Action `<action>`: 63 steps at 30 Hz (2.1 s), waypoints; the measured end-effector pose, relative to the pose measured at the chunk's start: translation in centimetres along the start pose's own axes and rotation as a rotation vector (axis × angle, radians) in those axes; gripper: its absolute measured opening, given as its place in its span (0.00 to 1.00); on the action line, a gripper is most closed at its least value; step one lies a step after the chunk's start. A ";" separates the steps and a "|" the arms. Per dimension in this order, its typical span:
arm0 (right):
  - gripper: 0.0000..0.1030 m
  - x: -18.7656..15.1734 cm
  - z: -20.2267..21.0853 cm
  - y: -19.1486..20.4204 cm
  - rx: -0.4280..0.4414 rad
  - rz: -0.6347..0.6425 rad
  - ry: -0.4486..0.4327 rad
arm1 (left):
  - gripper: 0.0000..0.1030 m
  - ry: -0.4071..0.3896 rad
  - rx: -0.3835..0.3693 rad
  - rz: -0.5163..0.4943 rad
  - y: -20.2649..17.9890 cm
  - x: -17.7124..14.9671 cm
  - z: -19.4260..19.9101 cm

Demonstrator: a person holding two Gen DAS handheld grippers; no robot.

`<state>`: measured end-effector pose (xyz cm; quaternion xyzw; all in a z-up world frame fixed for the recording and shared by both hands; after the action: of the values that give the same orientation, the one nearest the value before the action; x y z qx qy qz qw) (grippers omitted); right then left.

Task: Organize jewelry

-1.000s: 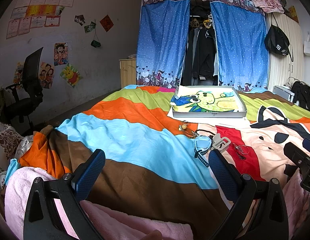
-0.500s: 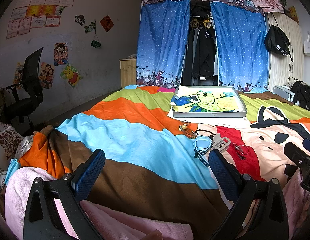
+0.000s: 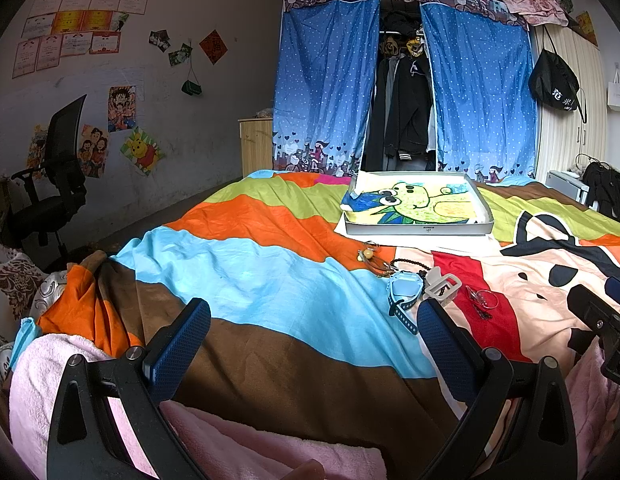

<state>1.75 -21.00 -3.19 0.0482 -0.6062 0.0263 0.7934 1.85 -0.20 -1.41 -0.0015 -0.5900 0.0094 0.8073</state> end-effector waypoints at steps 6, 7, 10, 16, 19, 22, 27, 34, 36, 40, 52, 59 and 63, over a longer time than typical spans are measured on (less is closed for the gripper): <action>1.00 0.0 0.0 0.0 0.000 -0.001 0.000 | 0.98 0.000 0.000 0.000 0.0 -0.1 0.0; 1.00 0.0 0.0 0.0 0.000 -0.001 0.000 | 0.98 0.000 0.000 0.000 0.0 -0.1 0.0; 1.00 0.0 0.0 0.0 0.000 -0.001 0.000 | 0.98 0.000 0.000 0.000 0.0 -0.1 0.0; 1.00 0.0 0.0 0.0 0.002 -0.001 0.000 | 0.98 0.001 0.001 -0.001 0.0 0.0 0.0; 1.00 0.0 0.0 0.0 0.001 -0.001 0.000 | 0.98 0.002 0.001 -0.001 0.0 -0.1 0.0; 1.00 0.1 0.0 -0.2 0.001 -0.004 0.000 | 0.98 0.008 0.001 -0.002 0.0 -0.1 -0.3; 1.00 0.3 0.0 -0.8 -0.028 -0.011 0.003 | 0.98 0.027 0.002 -0.004 0.2 -0.1 -0.3; 1.00 0.1 -0.5 -0.7 -0.043 -0.051 0.030 | 0.98 0.083 0.004 -0.009 0.1 0.1 -1.7; 1.00 0.2 -1.1 -1.5 -0.033 -0.089 0.062 | 0.98 0.104 -0.001 -0.009 0.0 0.1 -2.3; 1.00 0.6 -2.7 -3.1 -0.042 -0.128 0.126 | 0.98 0.159 -0.015 -0.011 0.0 0.4 -4.1; 1.00 3.5 -8.2 -7.0 0.031 -0.081 0.213 | 0.98 0.286 -0.206 -0.062 -0.9 1.2 -11.0; 1.00 1.7 -12.7 -9.4 0.016 -0.153 0.372 | 0.98 0.333 -0.338 -0.167 -4.2 0.5 -15.5; 1.00 0.3 -14.8 -10.2 -0.024 -0.163 0.455 | 0.98 0.351 -0.393 -0.193 -5.9 -0.4 -18.0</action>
<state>17.03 -29.53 -7.23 0.0805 -0.4060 -0.0349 0.9097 18.97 -5.98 -7.20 -0.1035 -0.4291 -0.1826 0.8785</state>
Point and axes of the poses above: each gripper's, at about its wrist camera, not at the fingertips, and z roughly against the way its jaws point, y to its left, x to its top, the point moved 2 cm from there along -z, roughly the way its jaws point, and after that the axes turned 8 degrees about -y, right-handed, at the moved point
